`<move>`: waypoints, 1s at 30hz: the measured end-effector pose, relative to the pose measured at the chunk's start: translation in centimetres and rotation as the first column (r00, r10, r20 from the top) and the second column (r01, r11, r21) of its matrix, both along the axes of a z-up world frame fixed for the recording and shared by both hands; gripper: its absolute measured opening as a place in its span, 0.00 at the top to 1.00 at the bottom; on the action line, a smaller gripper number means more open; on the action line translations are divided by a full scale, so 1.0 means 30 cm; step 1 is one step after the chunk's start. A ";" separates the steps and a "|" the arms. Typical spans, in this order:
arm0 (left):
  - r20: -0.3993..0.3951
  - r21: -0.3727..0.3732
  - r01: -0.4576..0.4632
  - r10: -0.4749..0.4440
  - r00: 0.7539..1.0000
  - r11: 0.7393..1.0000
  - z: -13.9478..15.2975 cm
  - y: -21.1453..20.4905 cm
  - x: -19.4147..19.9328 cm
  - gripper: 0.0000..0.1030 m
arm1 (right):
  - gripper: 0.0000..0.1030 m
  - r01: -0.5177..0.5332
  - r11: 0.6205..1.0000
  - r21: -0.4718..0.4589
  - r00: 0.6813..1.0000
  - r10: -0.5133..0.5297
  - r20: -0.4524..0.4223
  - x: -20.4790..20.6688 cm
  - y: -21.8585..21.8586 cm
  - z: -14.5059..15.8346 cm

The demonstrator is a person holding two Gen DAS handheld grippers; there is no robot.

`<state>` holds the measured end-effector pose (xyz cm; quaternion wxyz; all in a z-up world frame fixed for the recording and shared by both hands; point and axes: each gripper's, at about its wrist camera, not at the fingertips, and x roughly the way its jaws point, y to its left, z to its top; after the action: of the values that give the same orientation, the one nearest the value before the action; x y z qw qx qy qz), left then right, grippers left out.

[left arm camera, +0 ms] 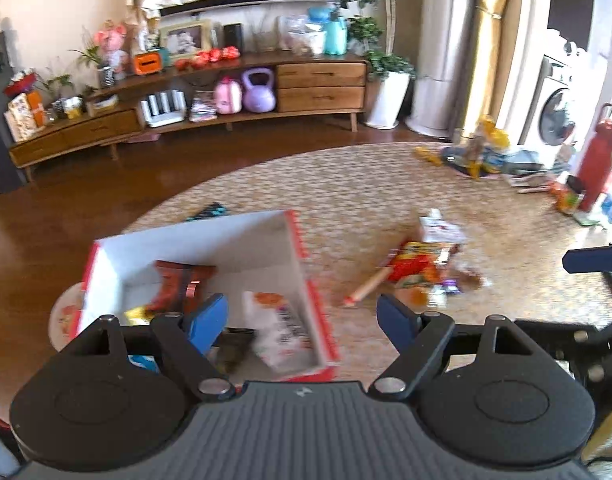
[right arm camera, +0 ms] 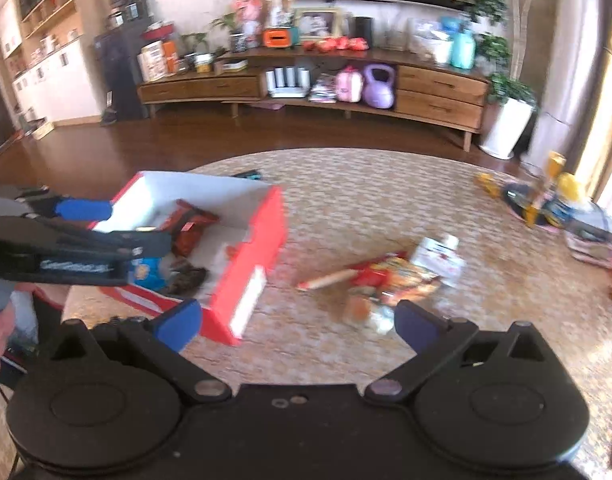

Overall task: Organize snacks
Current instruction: 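Move both grippers back from the box to the snack pile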

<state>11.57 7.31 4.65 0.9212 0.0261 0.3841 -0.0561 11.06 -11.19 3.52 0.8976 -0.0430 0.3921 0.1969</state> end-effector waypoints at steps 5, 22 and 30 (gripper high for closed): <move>-0.006 0.005 0.046 -0.046 0.999 0.999 -0.015 -0.121 0.004 0.20 | 0.00 0.077 0.997 -0.005 0.997 -0.077 -0.004 0.000 -0.158 -0.023; -0.141 -0.051 0.039 -0.046 0.989 0.998 -0.151 -0.405 0.301 0.20 | 0.03 0.160 0.987 -0.022 0.985 -0.161 -0.057 0.113 -0.427 -0.224; -0.199 0.002 0.156 -0.153 0.968 0.988 -0.266 -0.529 0.470 0.20 | 0.14 0.140 0.989 -0.050 0.985 -0.144 -0.096 0.224 -0.451 -0.345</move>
<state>25.68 -8.55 -3.34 0.8709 0.0585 0.4712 -0.1266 17.77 -24.72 -6.81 0.8876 -0.0245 0.4424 0.1257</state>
